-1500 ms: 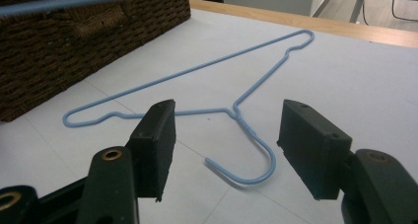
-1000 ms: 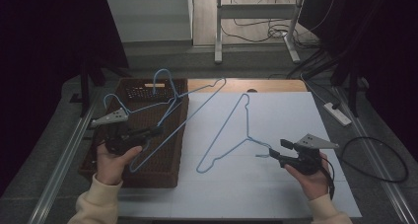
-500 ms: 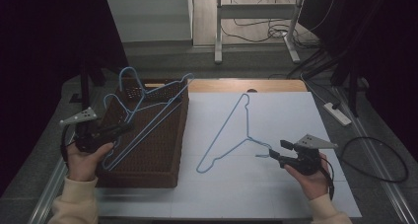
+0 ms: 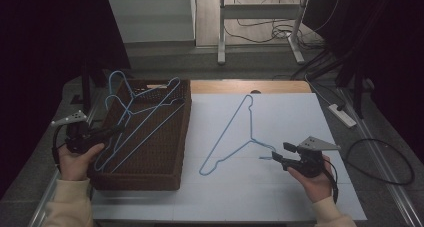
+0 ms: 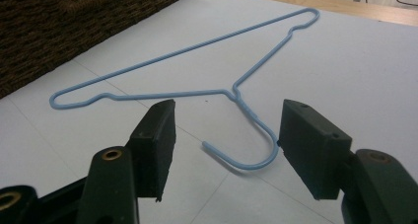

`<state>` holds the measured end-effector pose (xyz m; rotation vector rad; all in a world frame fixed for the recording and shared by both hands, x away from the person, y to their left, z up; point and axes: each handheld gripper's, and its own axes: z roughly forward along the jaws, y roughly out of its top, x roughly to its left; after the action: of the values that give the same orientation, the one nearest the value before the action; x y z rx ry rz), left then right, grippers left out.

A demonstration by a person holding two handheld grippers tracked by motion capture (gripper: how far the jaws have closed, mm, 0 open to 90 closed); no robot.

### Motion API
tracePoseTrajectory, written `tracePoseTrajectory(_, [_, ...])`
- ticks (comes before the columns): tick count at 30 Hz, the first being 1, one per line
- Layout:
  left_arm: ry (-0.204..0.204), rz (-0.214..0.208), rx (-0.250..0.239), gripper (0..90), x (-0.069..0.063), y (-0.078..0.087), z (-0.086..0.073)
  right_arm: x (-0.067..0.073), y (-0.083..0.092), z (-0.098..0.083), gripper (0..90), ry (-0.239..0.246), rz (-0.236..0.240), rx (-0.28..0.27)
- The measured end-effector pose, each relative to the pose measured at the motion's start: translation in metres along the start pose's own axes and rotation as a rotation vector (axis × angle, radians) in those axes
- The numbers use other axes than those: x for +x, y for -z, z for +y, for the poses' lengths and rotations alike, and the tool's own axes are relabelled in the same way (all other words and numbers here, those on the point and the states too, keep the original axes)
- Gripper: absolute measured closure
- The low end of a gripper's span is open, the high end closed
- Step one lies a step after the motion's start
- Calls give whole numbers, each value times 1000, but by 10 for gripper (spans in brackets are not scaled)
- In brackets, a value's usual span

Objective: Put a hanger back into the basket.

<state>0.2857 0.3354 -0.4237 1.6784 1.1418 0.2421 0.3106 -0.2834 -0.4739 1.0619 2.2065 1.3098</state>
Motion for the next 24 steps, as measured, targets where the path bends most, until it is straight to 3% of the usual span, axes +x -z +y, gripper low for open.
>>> tracePoseTrajectory(8, [-15,-1,72,864,7,-16,6,-1,1,0,400,-5,2,-5])
tracePoseTrajectory(14, [8,-29,118,864,17,-23,9,-1,0,1,401,-2,7,-6])
tracePoseTrajectory(21, [10,1,206,864,26,-39,6,0,0,1,401,1,8,-3])
tracePoseTrajectory(24, [24,10,222,863,29,-44,4,0,-1,0,401,-2,9,3])
